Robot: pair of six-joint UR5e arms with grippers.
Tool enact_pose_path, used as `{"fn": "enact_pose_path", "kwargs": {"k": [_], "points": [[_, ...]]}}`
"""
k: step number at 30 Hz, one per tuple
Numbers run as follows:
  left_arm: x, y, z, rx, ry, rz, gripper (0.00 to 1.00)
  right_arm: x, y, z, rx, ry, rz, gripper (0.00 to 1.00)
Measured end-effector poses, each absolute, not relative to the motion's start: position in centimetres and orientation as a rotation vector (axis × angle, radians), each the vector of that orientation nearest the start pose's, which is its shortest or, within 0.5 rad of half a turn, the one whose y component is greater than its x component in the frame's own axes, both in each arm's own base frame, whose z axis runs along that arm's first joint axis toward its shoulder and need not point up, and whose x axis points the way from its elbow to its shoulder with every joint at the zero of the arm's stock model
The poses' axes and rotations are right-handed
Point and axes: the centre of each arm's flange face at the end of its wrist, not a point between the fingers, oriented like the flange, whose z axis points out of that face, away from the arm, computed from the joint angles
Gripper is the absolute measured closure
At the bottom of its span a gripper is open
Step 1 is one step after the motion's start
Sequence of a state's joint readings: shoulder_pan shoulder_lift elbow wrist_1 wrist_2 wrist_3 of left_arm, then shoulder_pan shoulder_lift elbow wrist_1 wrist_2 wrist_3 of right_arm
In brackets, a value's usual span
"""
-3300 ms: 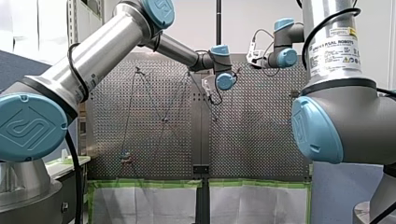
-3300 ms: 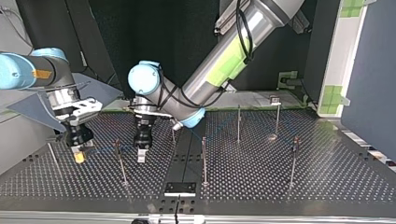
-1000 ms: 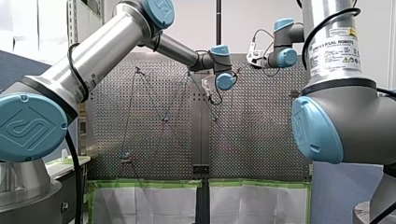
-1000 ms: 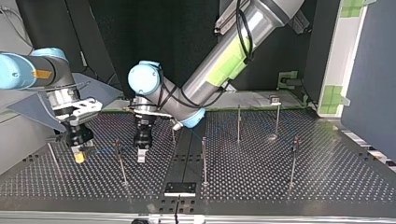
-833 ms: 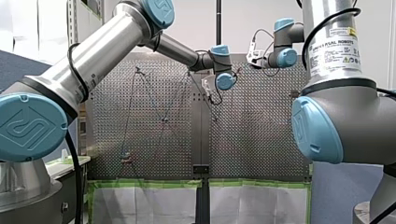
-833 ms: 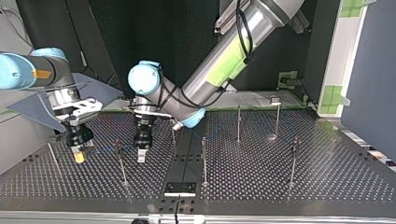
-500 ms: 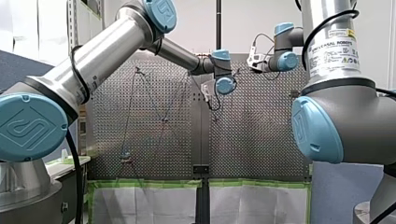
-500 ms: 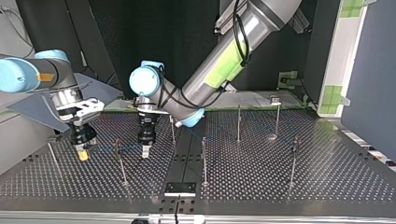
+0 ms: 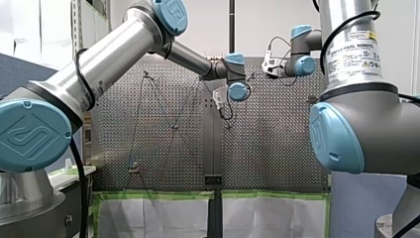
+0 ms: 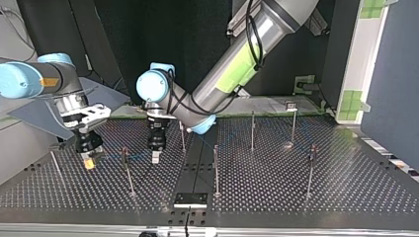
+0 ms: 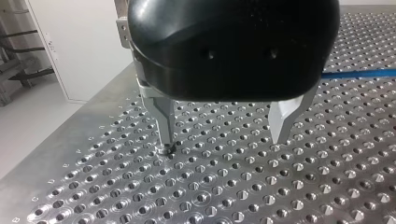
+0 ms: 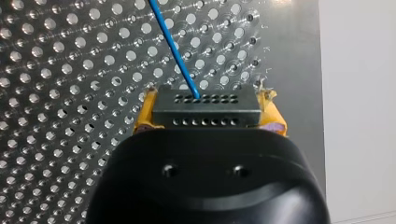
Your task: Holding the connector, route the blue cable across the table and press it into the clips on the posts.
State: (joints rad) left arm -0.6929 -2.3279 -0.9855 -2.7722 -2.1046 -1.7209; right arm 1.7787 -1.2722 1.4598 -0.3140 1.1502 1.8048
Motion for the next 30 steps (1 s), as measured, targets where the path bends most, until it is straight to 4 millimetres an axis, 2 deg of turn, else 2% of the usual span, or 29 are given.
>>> {"fn": "enact_pose_path", "kwargs": {"k": [26, 30], "points": [[54.9, -56.3, 32.4, -0.072, 1.407, -0.334, 0.01, 29.7, -56.4, 40.8, 1.514, -0.95, 1.864, 1.0], [53.5, -56.9, 33.1, -0.096, 1.392, -0.361, 0.01, 30.3, -56.3, 41.0, 1.519, -0.944, 1.856, 1.0]]}}
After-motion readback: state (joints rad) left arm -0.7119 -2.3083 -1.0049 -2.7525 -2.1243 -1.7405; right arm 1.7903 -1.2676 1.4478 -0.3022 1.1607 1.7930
